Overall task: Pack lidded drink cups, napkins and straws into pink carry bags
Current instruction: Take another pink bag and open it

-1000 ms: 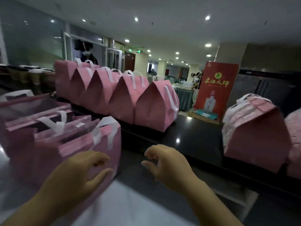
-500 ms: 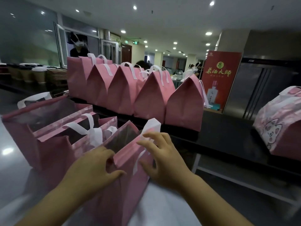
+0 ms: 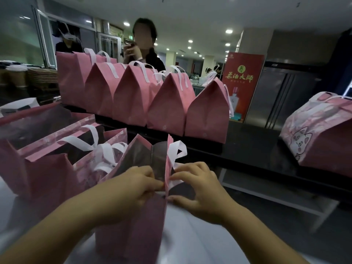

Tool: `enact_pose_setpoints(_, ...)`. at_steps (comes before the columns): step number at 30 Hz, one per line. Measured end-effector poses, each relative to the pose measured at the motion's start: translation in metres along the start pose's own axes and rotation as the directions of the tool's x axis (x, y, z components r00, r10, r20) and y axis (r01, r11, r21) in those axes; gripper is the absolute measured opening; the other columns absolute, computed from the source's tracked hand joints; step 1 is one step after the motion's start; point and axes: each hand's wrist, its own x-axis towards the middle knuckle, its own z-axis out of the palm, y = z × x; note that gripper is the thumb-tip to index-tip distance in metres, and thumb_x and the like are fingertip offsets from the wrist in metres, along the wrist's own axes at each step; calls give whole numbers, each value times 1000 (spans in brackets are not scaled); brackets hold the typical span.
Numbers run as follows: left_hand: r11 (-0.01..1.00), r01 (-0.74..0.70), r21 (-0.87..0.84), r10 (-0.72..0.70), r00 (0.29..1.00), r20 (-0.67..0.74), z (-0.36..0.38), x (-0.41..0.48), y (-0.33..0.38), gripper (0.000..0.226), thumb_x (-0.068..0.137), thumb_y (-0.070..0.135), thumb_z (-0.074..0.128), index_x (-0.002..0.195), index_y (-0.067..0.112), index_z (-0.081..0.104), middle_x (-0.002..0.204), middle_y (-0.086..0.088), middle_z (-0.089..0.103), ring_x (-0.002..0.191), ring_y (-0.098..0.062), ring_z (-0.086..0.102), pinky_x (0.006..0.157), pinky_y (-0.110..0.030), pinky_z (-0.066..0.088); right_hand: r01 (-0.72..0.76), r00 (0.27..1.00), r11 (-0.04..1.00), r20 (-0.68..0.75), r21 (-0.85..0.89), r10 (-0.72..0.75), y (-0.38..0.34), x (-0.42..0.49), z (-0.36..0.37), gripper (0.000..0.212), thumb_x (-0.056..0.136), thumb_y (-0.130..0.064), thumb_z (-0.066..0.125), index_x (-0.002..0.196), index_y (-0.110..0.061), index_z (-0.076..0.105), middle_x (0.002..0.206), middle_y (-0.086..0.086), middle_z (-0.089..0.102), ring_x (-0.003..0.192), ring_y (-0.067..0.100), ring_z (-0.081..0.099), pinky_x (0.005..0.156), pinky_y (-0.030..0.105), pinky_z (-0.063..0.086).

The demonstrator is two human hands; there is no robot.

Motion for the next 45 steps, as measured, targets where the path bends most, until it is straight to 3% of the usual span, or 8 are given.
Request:
enact_pose_setpoints(8,995,4,101,1,998,-56,-4,11,2,41,93,32,45,128,52,40,117,17,44,104,-11,38,94,-34,36,-82,991,992,-97,100,92,3,-6,14,31,88,-50,53,114,-34,60,132,-18,42,126,7,23,104,41,25)
enact_pose_setpoints(14,999,-50,16,53,943,-330,-19,7,-8,22,88,31,56,106,33,67,101,13,59,98,-16,50,86,-39,42,-183,981,926,4,330,193,39,-13,-16,16,83,-27,69,99,-31,71,114,-24,53,112,5,41,98,37,39)
enact_pose_setpoints(19,996,28,90,-11,982,-186,-14,18,-24,46,78,31,29,112,45,57,118,22,47,110,-8,37,98,-35,30,-309,942,807,45,504,333,75,-28,-50,27,76,-2,73,78,-29,73,91,-4,68,85,12,66,84,36,53)
enact_pose_setpoints(24,995,92,41,-89,993,-83,17,39,-39,50,84,18,56,127,42,48,145,7,28,129,-17,30,107,-36,30,-432,881,824,-24,366,472,103,-47,-64,17,76,-13,76,81,-27,68,81,-4,69,78,14,64,74,32,52)
enact_pose_setpoints(30,994,-16,-106,-16,956,-292,39,58,-23,25,73,23,75,94,30,63,105,9,47,85,-7,54,69,-16,40,-445,773,864,-387,234,503,85,-81,-54,60,79,-38,71,132,-26,45,115,-11,42,103,7,47,88,25,42)
enact_pose_setpoints(34,987,-4,-162,-52,937,-344,51,63,-7,27,71,16,77,97,14,67,97,5,49,74,1,50,63,-9,35,-382,902,879,-92,287,422,62,-110,-55,60,69,-75,52,121,-44,51,116,-25,40,104,-8,45,81,14,42)
enact_pose_setpoints(39,977,-56,-205,-21,933,-358,51,60,28,25,72,0,74,92,14,70,81,20,53,72,-1,54,61,-11,36,-443,892,894,-73,60,447,74,-145,-56,8,85,-21,62,93,-21,66,91,-9,59,81,8,54,74,35,51)
enact_pose_setpoints(45,953,-194,-232,87,910,-405,61,67,102,27,69,3,75,93,14,69,83,10,61,70,-2,57,62,-11,39,-492,788,860,-351,134,505,105,-205,-87,18,79,-7,70,94,-18,70,84,-7,67,73,7,59,66,22,50)
